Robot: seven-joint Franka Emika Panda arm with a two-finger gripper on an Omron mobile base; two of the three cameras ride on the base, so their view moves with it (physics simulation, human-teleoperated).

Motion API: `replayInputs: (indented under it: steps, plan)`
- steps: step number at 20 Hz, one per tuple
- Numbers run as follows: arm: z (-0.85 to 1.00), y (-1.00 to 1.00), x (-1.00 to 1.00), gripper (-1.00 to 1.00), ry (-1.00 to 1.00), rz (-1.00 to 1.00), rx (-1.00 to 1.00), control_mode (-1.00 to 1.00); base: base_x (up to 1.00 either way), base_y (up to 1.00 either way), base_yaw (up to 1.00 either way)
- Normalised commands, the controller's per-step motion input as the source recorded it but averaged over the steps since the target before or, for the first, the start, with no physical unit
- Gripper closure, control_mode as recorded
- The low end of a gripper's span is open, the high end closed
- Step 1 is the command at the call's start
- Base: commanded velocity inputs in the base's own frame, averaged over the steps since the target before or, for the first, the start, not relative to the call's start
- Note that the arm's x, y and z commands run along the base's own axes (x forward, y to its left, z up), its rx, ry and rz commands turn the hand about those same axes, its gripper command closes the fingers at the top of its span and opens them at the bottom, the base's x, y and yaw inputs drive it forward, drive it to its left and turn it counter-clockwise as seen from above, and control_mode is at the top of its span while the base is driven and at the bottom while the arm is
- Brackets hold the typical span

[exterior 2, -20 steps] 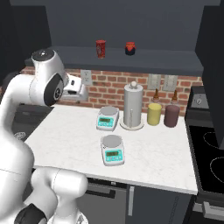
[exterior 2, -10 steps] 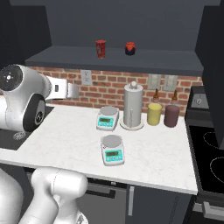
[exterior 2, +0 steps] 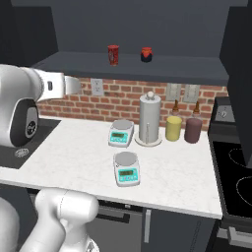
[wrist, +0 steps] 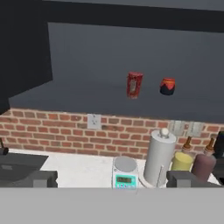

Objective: Pick the yogurt and place it on the digital scale for weighing, and close the cabinet.

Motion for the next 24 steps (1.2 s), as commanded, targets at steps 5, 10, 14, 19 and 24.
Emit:
replayInputs:
  steps: [5,10,14,19,24]
  plan:
    - [0.45,-0.03,0.00,-1.00,-0.05,0.00,0.00,-1.00,0.00,0.00,0.00]
    - [0.39,-0.10,0.00,-1.00,-0.04,-0.01,0.01,-1.00,0.00,0.00,0.00]
    - [0.04,-0.27,0.07,-1.00,0.00,-0.01,0.08,-1.00,0.00,0.00,0.00]
    - [-0.04,-0.26,0.60,-1.00,0.01,-0.02,0.00,-1.00,0.00,0.00,0.00]
    - [-0.16,-0.09,0.66,-1.00,0.00,0.00,0.00,-1.00,0.00,0.00,0.00]
